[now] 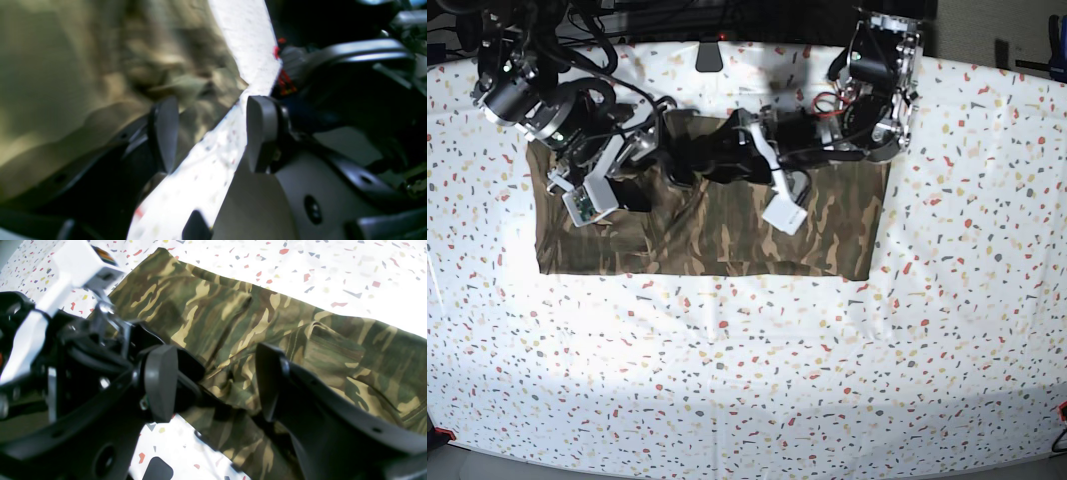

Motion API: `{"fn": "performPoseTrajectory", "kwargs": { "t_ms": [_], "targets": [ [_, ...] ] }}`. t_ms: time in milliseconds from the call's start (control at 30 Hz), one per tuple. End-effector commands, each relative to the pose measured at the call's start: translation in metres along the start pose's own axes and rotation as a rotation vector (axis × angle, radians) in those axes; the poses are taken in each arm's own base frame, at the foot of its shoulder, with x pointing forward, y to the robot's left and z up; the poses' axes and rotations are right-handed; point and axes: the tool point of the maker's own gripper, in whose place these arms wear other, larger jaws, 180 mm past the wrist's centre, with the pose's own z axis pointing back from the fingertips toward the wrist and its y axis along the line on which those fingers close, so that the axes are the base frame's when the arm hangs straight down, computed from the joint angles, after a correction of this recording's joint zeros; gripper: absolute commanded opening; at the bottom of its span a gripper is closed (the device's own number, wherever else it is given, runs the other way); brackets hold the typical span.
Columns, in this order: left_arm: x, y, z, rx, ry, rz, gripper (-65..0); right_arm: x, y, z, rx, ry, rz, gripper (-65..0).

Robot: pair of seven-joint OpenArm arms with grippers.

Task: Fold the T-shirt properly
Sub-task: 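Lift the strip end with the left gripper and fold it toward the right gripper, then lay the folded end down and open the left gripper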

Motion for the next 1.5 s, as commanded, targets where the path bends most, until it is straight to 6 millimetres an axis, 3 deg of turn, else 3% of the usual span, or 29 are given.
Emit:
{"fn": "performPoseTrajectory", "kwargs": {
  "t_ms": [0, 233, 367, 533, 633, 733, 867, 967, 1233, 1367, 1467],
  "targets": [
    [0.024, -0.01, -0.003, -0.029, -0.057, -0.054, -33.0, 0.013, 0.002, 0.003, 0.009, -0.045, 0.019, -28.2],
    [0.059, -0.003, -0.007, 0.017, 0.001, -0.213, -33.1, 0.018, 0.0, 0.002, 0.007, -0.058, 0.027, -28.2],
    [0.088, -0.02, -0.003, 0.006, 0.034, -0.338, -40.2, 0.037, 0.0, 0.0, 0.031, -0.119, 0.024, -28.2],
    [0.131, -0.049, 0.008, 0.022, 0.019, -0.54, -40.5, 0.041, -0.014, -0.001, -0.017, -0.096, 0.068, -28.2],
    [0.146, -0.057, 0.009, 0.016, 0.001, -0.583, -40.5, 0.049, -0.036, 0.007, -0.086, -0.112, 0.074, -28.2],
    [0.151, -0.059, 0.009, 0.016, -0.003, -0.598, -40.5, 0.052, -0.072, 0.026, -0.205, -0.13, 0.056, -28.2],
    [0.156, -0.061, 0.009, 0.017, -0.009, -0.611, -40.5, 0.034, -0.135, 0.066, -0.411, -0.117, -0.028, -28.1],
    [0.163, -0.06, 0.009, 0.04, -0.01, -0.638, -40.5, 0.016, -0.171, 0.099, -0.532, -0.119, -0.112, -28.1],
    [0.223, -0.025, 0.023, 0.375, -0.114, -0.861, -40.5, 0.0, -0.21, 0.165, -0.716, -0.188, -0.219, -28.1],
    [0.251, -0.012, 0.037, 0.531, -0.172, -0.851, -40.5, -0.015, -0.223, 0.167, -0.74, -0.11, -0.216, -28.1],
    [0.271, -0.017, 0.045, 0.588, -0.203, -0.884, -40.5, -0.046, -0.237, 0.157, -0.727, -0.017, -0.261, -28.1]
  ]
}}
